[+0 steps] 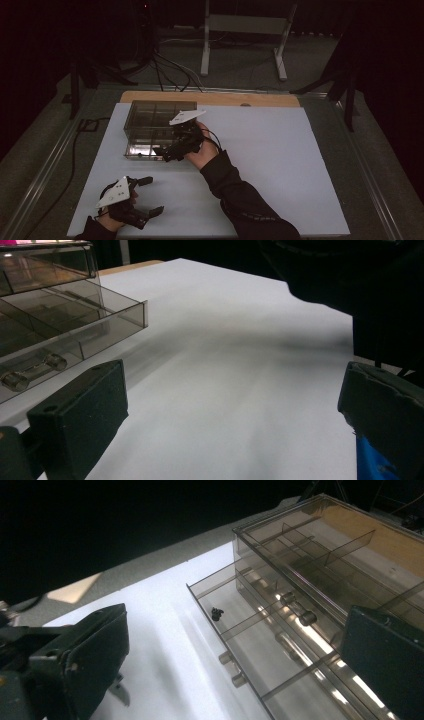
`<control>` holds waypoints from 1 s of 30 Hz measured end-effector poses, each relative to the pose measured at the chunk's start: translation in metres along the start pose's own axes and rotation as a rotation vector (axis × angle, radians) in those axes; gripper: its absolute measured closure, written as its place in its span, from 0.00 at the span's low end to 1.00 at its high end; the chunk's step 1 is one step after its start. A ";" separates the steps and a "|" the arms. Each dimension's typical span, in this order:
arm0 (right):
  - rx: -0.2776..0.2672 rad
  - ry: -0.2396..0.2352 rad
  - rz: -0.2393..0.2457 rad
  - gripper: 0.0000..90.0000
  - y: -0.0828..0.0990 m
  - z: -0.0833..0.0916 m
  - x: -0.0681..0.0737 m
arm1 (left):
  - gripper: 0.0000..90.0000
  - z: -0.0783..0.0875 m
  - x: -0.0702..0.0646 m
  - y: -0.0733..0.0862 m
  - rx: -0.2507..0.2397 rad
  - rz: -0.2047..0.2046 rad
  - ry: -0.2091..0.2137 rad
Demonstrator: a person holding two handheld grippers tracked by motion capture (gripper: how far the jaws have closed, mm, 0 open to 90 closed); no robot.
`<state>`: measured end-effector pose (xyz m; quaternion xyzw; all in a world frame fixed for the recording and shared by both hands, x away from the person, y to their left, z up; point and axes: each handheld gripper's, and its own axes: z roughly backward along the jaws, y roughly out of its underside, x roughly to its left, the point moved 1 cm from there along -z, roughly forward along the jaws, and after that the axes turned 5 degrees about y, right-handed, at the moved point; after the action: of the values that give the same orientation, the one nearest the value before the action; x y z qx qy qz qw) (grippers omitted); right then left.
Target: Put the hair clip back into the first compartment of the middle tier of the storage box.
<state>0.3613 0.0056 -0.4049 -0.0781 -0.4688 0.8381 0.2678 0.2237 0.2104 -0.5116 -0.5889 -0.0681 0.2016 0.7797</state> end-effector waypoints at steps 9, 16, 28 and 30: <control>-0.013 0.033 -0.013 0.00 0.018 0.025 -0.011 | 0.01 -0.003 -0.001 -0.001 0.003 -0.003 0.008; -0.023 0.038 -0.028 0.00 0.035 0.040 -0.020 | 0.01 -0.003 0.000 0.000 0.004 0.002 0.008; -0.027 0.056 -0.033 0.00 0.069 0.060 -0.025 | 0.01 -0.002 -0.001 0.000 0.002 0.000 0.008; -0.033 0.063 -0.041 0.00 0.075 0.064 -0.027 | 0.01 -0.002 -0.001 0.000 0.004 -0.001 0.007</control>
<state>0.3316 -0.0872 -0.4348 -0.0993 -0.4754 0.8217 0.2981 0.2241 0.2080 -0.5119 -0.5880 -0.0651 0.1993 0.7812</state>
